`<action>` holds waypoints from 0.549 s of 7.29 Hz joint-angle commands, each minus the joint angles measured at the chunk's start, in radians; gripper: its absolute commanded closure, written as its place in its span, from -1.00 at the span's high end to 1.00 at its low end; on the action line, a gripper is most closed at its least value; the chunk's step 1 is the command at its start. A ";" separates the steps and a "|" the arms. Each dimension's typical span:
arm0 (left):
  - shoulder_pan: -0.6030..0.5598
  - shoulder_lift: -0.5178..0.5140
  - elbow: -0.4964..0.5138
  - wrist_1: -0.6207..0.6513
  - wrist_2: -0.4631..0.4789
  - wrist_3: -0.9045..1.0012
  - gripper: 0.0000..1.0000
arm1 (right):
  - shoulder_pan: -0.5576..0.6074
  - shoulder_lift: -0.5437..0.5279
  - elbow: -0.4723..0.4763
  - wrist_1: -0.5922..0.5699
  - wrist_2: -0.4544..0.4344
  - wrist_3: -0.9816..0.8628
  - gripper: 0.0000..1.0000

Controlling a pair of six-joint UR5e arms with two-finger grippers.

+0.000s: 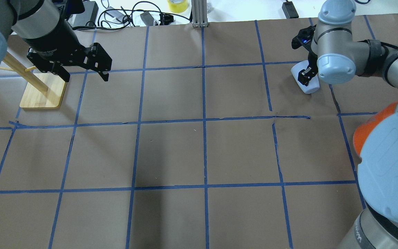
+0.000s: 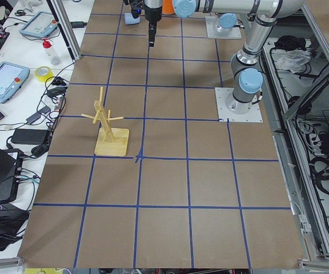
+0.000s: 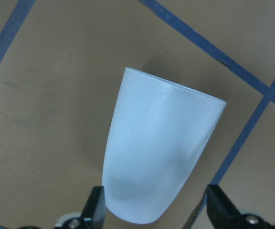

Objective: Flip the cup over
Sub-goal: 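Lift the cup with the right gripper and carry it toward the table center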

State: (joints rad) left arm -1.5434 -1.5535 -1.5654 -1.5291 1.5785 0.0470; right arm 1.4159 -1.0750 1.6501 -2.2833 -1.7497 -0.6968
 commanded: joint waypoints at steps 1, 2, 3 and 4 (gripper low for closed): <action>0.000 0.000 0.001 0.000 0.000 0.001 1.00 | 0.000 0.039 -0.003 -0.080 0.016 0.240 -0.18; 0.000 -0.002 0.001 0.000 0.000 -0.001 1.00 | 0.000 0.061 -0.004 -0.153 0.076 0.276 -0.01; 0.000 -0.002 0.001 0.001 0.000 0.001 1.00 | 0.000 0.087 -0.007 -0.159 0.082 0.267 0.03; 0.000 -0.002 0.001 0.000 0.000 0.001 1.00 | -0.002 0.101 -0.006 -0.160 0.078 0.266 0.03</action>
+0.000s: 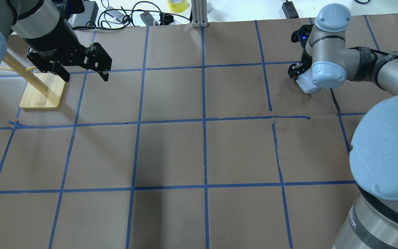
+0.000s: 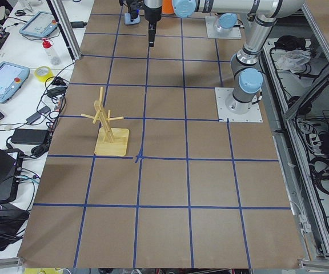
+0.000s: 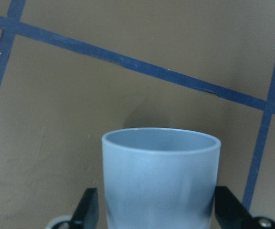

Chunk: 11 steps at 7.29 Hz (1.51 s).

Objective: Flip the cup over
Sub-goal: 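Lift the cup with the right gripper and carry it toward the table center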

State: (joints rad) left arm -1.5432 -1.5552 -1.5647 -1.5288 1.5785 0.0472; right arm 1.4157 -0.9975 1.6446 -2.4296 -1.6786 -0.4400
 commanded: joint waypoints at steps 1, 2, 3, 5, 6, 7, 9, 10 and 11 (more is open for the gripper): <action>0.000 0.000 0.000 -0.001 0.000 -0.001 1.00 | -0.001 0.031 0.004 -0.014 0.002 0.007 0.03; 0.000 -0.002 0.000 -0.001 0.000 -0.001 1.00 | -0.003 0.034 0.010 -0.016 0.002 0.007 0.03; 0.000 -0.002 0.000 0.001 -0.002 -0.001 1.00 | -0.003 0.045 0.012 -0.017 0.002 0.014 0.03; 0.000 -0.002 0.000 -0.001 -0.002 -0.003 1.00 | -0.003 0.060 0.000 -0.078 -0.004 0.011 -1.00; 0.000 -0.003 0.000 -0.001 -0.002 -0.003 1.00 | 0.003 0.040 0.007 -0.062 -0.004 -0.044 -1.00; 0.000 -0.002 0.000 0.001 -0.003 -0.003 1.00 | 0.006 0.010 0.010 -0.036 -0.001 -0.187 -1.00; 0.000 -0.002 0.000 -0.001 -0.003 -0.004 1.00 | 0.028 -0.051 0.009 0.141 0.007 -0.285 -1.00; 0.000 -0.002 0.000 0.001 -0.003 -0.004 1.00 | 0.095 -0.081 0.012 0.161 -0.003 -0.416 -1.00; 0.000 -0.002 0.000 0.001 -0.003 -0.004 1.00 | 0.162 -0.078 0.004 0.165 -0.006 -0.455 -1.00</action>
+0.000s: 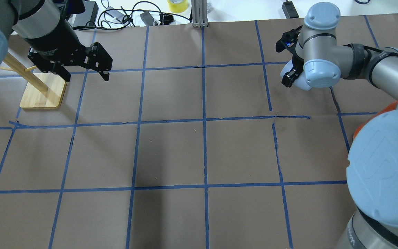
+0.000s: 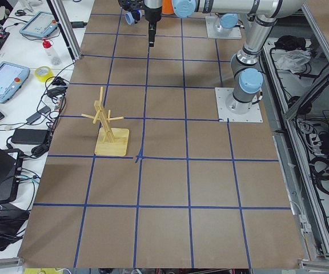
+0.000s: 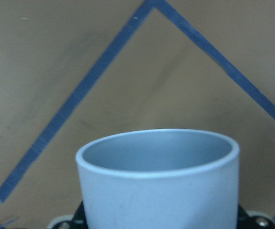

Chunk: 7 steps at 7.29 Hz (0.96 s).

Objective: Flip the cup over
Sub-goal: 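Lift the cup with the right gripper and carry it toward the table center, then carry the cup farther toward the left arm and tip it sideways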

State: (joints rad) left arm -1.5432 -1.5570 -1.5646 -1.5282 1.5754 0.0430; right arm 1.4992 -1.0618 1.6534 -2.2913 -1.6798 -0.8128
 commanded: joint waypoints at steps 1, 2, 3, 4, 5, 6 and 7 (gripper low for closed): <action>0.000 0.000 0.002 0.000 0.002 0.000 1.00 | 0.107 -0.010 -0.009 0.030 -0.005 -0.091 -1.00; 0.000 0.000 0.002 0.002 0.000 0.000 1.00 | 0.127 -0.012 -0.010 0.026 0.005 -0.249 -1.00; 0.000 0.000 0.002 0.000 0.000 -0.002 1.00 | 0.174 -0.012 -0.017 0.004 -0.004 -0.367 -1.00; 0.000 0.000 0.002 0.002 0.000 -0.002 1.00 | 0.238 0.005 -0.023 0.001 -0.005 -0.434 -1.00; 0.000 0.002 0.002 0.002 0.002 -0.002 1.00 | 0.290 0.026 -0.030 -0.008 -0.003 -0.445 -1.00; 0.002 0.002 0.002 0.002 -0.002 -0.002 1.00 | 0.326 0.069 -0.062 -0.054 0.002 -0.471 -1.00; 0.002 0.003 0.002 0.000 0.000 -0.002 1.00 | 0.384 0.106 -0.104 -0.130 0.008 -0.468 -1.00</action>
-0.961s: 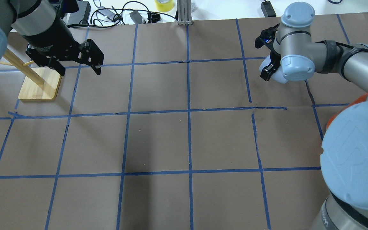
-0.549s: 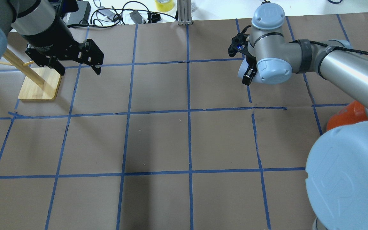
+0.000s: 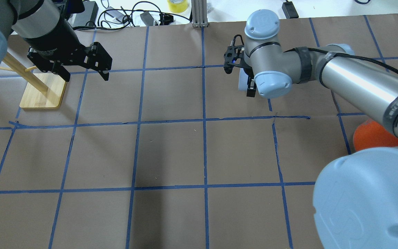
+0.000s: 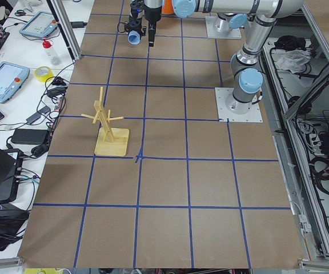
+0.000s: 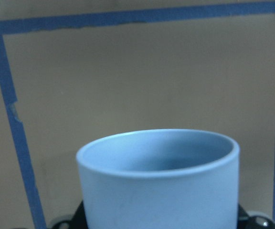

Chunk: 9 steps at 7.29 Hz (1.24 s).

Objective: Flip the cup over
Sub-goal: 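Carry the cup farther toward the left arm and tip it sideways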

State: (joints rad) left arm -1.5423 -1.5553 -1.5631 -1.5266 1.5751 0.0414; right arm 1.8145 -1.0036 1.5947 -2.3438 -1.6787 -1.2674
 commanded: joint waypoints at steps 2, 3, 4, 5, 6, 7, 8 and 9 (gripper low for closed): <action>0.001 0.003 0.000 -0.001 -0.001 0.000 1.00 | 0.158 0.115 -0.102 -0.116 0.008 0.092 -1.00; 0.004 0.003 0.000 -0.001 -0.003 0.000 1.00 | 0.196 0.152 -0.143 -0.120 0.008 0.120 -1.00; 0.005 0.006 0.000 -0.001 -0.003 0.000 1.00 | 0.213 0.170 -0.153 -0.120 0.010 0.169 -1.00; 0.007 0.006 0.000 -0.001 -0.003 0.000 1.00 | 0.213 0.174 -0.154 -0.120 0.029 0.187 -1.00; 0.005 0.007 0.000 -0.001 -0.003 -0.002 1.00 | 0.212 0.171 -0.147 -0.115 0.036 0.188 -1.00; 0.005 0.006 0.000 -0.001 -0.003 -0.002 1.00 | 0.212 0.158 -0.141 -0.105 0.036 0.201 -1.00; 0.005 0.006 0.000 -0.001 -0.003 -0.003 1.00 | 0.210 0.160 -0.139 -0.109 0.062 0.221 -1.00; 0.005 0.006 0.000 -0.001 -0.003 -0.002 1.00 | 0.207 0.158 -0.134 -0.104 0.069 0.238 -0.71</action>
State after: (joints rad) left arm -1.5369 -1.5491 -1.5631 -1.5279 1.5723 0.0394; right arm 2.0244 -0.8432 1.4553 -2.4516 -1.6246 -1.0512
